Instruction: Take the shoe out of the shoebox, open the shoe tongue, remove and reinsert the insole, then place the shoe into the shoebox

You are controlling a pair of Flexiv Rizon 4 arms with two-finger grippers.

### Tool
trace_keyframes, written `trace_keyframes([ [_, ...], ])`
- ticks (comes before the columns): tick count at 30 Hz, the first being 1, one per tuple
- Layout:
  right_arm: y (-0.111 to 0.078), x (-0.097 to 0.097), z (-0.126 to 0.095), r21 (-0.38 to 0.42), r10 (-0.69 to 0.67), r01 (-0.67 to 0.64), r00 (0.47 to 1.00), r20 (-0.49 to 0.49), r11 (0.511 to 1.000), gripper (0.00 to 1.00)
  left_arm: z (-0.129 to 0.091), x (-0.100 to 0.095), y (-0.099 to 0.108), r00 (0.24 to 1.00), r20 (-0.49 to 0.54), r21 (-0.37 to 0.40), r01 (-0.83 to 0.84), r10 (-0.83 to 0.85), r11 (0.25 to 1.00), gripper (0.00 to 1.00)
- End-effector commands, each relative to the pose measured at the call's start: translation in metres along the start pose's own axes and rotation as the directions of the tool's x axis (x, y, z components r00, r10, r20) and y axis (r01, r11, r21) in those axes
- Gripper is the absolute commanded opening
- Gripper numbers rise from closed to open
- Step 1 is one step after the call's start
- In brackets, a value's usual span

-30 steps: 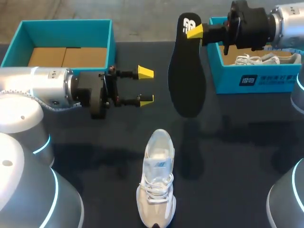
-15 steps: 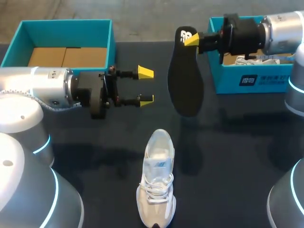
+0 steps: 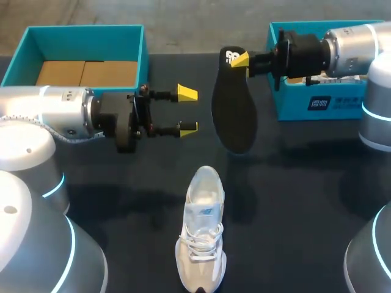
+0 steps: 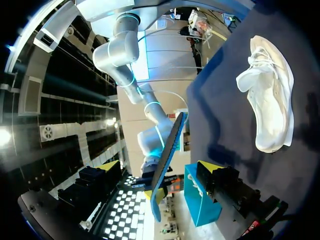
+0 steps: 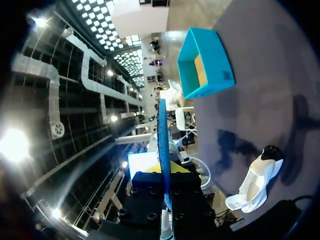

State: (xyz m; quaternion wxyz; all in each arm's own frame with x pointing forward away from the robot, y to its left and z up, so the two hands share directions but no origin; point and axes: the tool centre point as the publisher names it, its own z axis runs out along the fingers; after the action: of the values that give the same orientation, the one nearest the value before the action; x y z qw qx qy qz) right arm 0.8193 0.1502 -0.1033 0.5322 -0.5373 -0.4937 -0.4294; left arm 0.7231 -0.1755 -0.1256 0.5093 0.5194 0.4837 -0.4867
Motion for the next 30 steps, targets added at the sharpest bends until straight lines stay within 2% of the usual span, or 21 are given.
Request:
trace_keyframes([
  [1,0.001,0.0,0.001,0.0,0.0,0.0,1.0,0.001,1.0,0.0,0.011,0.006,0.006,1.0,-0.013,-0.014,-0.023,0.023,1.0,1.0],
  [9,0.001,0.0,0.001,0.0,0.0,0.0,1.0,0.001,1.0,0.0,0.026,0.013,0.02,0.999,0.001,-0.052,-0.044,0.044,0.998,1.0],
  [24,0.001,0.0,0.001,0.0,0.0,0.0,1.0,0.001,1.0,0.0,0.055,0.004,0.035,0.994,0.029,-0.021,-0.109,0.109,0.994,1.0],
  [25,0.001,0.0,0.001,0.0,0.0,0.0,1.0,0.001,1.0,0.0,0.057,0.003,0.036,0.993,0.031,-0.017,-0.115,0.115,0.993,0.86],
  [26,0.001,0.0,0.001,0.0,0.0,0.0,1.0,0.001,1.0,0.0,0.059,0.002,0.035,0.992,0.032,-0.016,-0.119,0.119,0.993,0.77],
  [30,0.001,0.0,0.001,0.0,0.0,0.0,1.0,0.001,1.0,0.0,0.063,-0.002,0.037,0.99,0.039,-0.011,-0.133,0.134,0.991,0.69],
])
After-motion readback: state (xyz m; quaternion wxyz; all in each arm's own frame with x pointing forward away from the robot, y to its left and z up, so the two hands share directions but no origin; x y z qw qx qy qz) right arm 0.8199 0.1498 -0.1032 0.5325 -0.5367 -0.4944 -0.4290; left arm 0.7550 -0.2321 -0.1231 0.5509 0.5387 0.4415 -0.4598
